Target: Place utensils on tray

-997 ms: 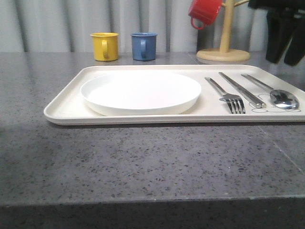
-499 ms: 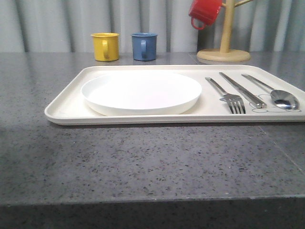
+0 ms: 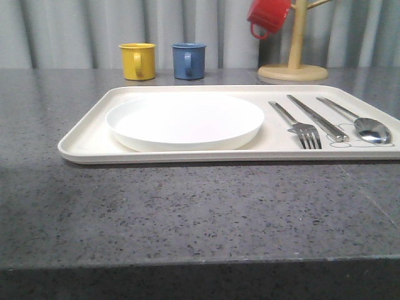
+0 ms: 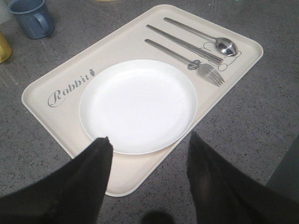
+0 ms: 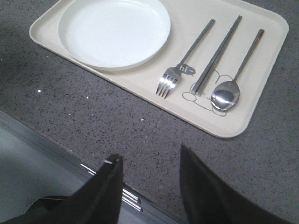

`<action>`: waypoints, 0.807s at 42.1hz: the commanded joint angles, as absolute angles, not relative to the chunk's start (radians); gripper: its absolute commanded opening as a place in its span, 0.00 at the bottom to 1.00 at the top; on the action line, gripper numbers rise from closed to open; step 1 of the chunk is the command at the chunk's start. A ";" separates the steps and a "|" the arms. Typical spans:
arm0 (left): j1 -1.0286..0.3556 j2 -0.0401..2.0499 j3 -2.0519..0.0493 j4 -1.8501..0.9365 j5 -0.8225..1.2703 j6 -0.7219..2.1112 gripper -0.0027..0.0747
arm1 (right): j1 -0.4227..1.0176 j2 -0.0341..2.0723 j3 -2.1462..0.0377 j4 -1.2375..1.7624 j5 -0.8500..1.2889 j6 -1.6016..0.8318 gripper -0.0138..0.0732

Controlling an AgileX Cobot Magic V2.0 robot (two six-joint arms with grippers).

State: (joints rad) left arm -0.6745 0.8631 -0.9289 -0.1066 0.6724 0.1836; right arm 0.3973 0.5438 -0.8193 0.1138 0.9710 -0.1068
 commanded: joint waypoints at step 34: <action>-0.684 0.859 -0.957 -0.102 0.599 0.174 0.01 | 0.400 0.470 -0.757 0.113 0.836 -0.114 0.08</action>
